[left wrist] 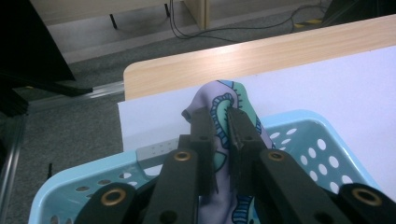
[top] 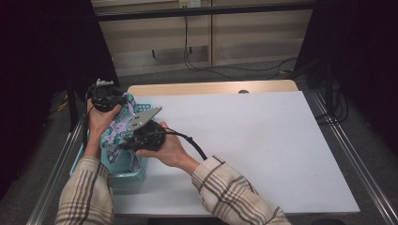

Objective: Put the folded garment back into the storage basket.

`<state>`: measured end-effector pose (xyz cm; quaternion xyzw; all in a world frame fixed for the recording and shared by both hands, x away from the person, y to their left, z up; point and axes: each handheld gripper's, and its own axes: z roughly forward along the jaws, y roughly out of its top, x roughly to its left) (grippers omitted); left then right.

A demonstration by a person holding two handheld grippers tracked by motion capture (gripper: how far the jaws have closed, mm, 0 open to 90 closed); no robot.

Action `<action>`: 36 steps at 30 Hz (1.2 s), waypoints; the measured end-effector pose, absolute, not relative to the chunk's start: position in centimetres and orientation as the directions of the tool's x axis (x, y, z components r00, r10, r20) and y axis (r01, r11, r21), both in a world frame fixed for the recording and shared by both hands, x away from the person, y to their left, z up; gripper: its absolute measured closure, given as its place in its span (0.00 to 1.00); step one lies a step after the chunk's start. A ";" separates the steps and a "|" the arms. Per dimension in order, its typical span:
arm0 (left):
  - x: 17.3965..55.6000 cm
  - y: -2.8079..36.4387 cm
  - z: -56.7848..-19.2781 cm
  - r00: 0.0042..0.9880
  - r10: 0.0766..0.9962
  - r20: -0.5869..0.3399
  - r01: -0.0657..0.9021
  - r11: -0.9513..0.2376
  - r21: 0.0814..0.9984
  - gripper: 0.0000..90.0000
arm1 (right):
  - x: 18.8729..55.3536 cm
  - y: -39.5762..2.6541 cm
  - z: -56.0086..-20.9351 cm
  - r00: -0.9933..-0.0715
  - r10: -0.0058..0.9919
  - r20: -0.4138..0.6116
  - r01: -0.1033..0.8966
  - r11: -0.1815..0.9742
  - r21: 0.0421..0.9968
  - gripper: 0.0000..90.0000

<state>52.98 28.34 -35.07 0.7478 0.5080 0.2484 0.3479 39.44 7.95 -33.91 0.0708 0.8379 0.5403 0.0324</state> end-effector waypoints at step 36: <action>52.1 31.3 -37.6 0.304 0.953 0.017 0.656 -0.222 0.721 0.91 | 38.9 10.7 -37.1 -0.989 0.139 0.054 0.110 0.435 0.894 0.93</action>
